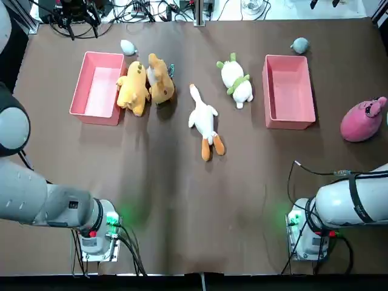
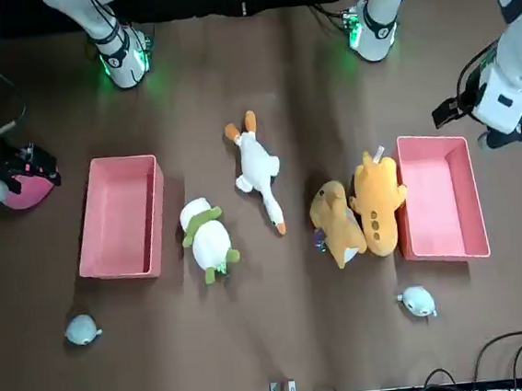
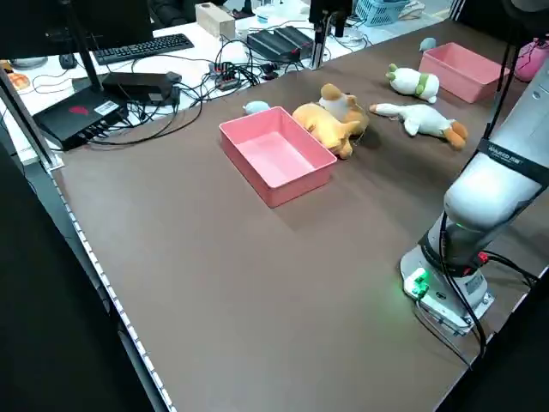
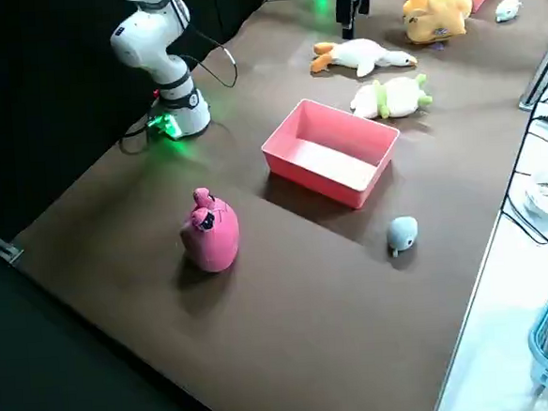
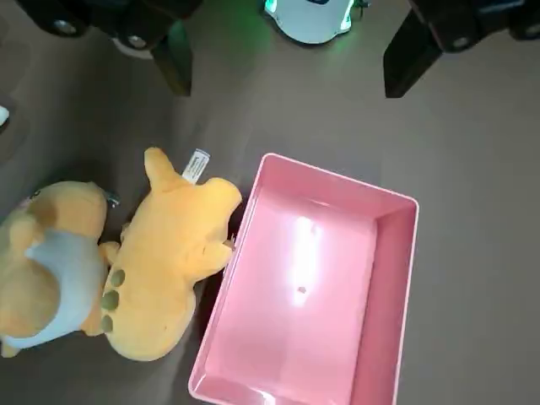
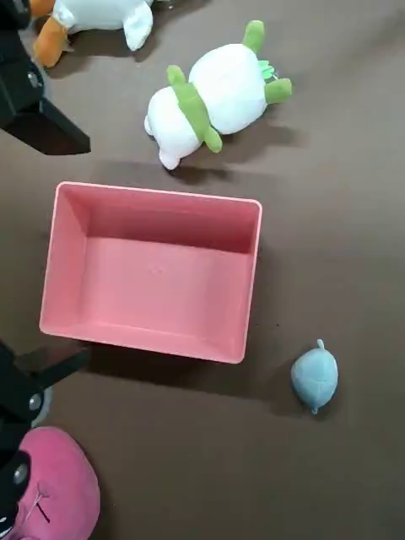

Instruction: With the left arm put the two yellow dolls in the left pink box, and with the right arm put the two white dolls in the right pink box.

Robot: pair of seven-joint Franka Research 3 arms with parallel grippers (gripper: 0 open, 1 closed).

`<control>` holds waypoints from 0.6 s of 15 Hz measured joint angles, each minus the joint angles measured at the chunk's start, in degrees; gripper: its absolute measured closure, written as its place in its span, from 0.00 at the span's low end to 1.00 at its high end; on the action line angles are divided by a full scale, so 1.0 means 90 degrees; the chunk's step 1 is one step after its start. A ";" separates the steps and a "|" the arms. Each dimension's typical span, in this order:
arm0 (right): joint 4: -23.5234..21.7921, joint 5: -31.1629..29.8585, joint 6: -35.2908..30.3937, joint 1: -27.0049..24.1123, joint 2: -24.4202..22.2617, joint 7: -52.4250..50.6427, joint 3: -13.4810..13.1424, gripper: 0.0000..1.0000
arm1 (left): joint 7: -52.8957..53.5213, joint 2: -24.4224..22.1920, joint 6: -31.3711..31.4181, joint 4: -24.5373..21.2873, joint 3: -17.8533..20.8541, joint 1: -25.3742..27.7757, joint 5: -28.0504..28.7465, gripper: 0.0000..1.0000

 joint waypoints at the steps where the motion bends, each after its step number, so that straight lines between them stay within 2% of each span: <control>1: 0.0000 0.0000 0.0005 0.0000 0.0000 0.0000 0.0000 0.00 | 0.0002 0.0068 0.0000 -0.0001 0.0000 0.0002 0.0000 0.00; 9: 0.0002 0.0000 0.0010 -0.0010 -0.0009 -0.0009 -0.0004 0.00 | 0.0038 0.0515 0.0059 0.0023 -0.0003 0.0002 0.0000 0.00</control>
